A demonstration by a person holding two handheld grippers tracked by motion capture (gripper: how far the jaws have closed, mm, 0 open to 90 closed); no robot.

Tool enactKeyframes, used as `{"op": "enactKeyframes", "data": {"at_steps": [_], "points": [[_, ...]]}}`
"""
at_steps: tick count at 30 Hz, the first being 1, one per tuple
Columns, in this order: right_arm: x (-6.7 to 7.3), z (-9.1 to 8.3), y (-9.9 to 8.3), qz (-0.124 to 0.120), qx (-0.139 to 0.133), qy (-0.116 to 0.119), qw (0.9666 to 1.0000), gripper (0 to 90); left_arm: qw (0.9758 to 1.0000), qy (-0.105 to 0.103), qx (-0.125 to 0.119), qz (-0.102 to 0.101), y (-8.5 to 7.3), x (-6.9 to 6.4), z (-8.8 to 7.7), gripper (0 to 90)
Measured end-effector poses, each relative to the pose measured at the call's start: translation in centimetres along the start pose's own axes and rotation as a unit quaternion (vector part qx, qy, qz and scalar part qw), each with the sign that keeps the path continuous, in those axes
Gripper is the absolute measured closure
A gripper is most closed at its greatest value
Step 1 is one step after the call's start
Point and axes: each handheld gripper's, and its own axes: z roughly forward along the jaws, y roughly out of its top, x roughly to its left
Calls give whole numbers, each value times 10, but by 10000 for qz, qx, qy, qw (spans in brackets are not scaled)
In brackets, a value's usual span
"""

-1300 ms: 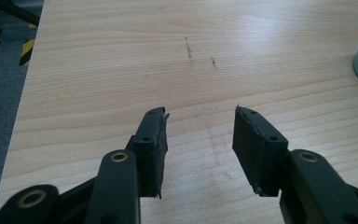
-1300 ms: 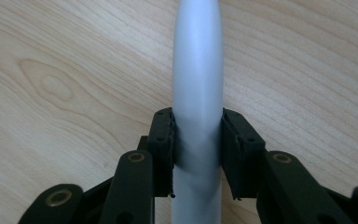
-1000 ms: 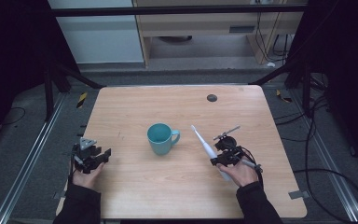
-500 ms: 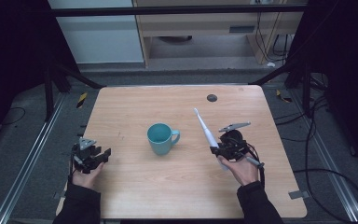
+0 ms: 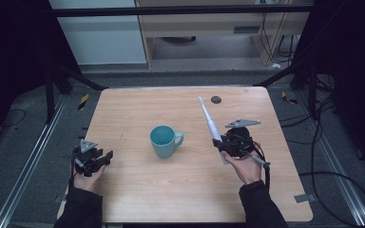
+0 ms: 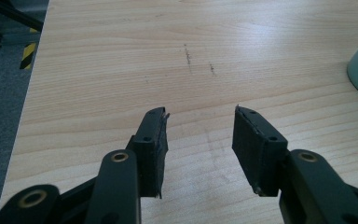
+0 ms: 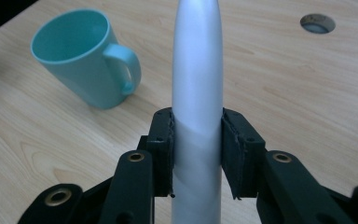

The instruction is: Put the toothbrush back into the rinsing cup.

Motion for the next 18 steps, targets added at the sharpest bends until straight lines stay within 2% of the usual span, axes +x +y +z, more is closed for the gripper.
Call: {"op": "enactKeyframes", "data": {"at_steps": [1,2,3,4,5,18], "points": [[-1,-2,3,18,-115,-4,9999,665,10000,3,1,4,0,0,0,542],[-1,-2,3,18,-115,-4,9999,665,10000,-2,-5,1,0,0,0,542],[-1,-4,6,45,-275,33,9996,665,10000,-1,-7,-3,0,0,0,542],[-1,-4,6,45,-275,33,9996,665,10000,0,-7,-1,0,0,0,542],[0,-5,10,91,-413,64,9991,665,10000,-1,-11,-3,0,0,0,541],[14,3,31,91,-972,233,9950,665,10000,-22,-28,8,0,0,0,541]]}}
